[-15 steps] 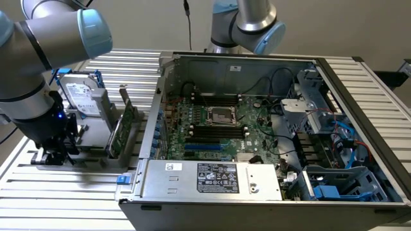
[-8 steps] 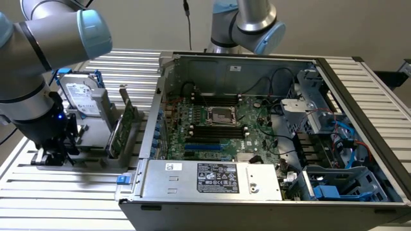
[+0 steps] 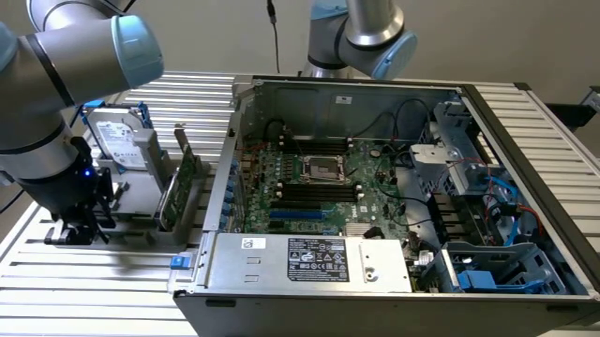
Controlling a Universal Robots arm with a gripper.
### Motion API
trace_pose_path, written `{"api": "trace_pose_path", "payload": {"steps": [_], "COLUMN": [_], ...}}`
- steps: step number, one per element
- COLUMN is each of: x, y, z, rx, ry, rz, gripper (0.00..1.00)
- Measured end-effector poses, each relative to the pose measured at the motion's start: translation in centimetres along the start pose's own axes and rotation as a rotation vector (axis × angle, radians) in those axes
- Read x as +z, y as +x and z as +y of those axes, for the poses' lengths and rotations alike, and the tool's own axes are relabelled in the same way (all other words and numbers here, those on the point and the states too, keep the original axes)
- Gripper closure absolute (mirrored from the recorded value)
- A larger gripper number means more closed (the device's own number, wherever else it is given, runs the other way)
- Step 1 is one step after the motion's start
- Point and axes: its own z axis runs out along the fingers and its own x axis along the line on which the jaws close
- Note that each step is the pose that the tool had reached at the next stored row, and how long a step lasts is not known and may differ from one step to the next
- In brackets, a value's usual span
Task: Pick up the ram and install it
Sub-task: 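Pick up the ram and move it above insertion slot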
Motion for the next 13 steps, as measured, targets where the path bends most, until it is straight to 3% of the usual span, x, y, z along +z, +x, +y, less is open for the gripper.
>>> {"api": "trace_pose_path", "payload": {"steps": [9,12,13], "x": [0.08,0.14,0.16], "y": [0.02,0.03,0.03], "z": [-0.06,-0.06,-0.06], "rx": [0.000,0.000,0.000], "ry": [-0.0001,-0.0003,-0.0003], "rz": [-0.0021,-0.0020,-0.0019], "gripper": [0.66,0.84,0.84]}}
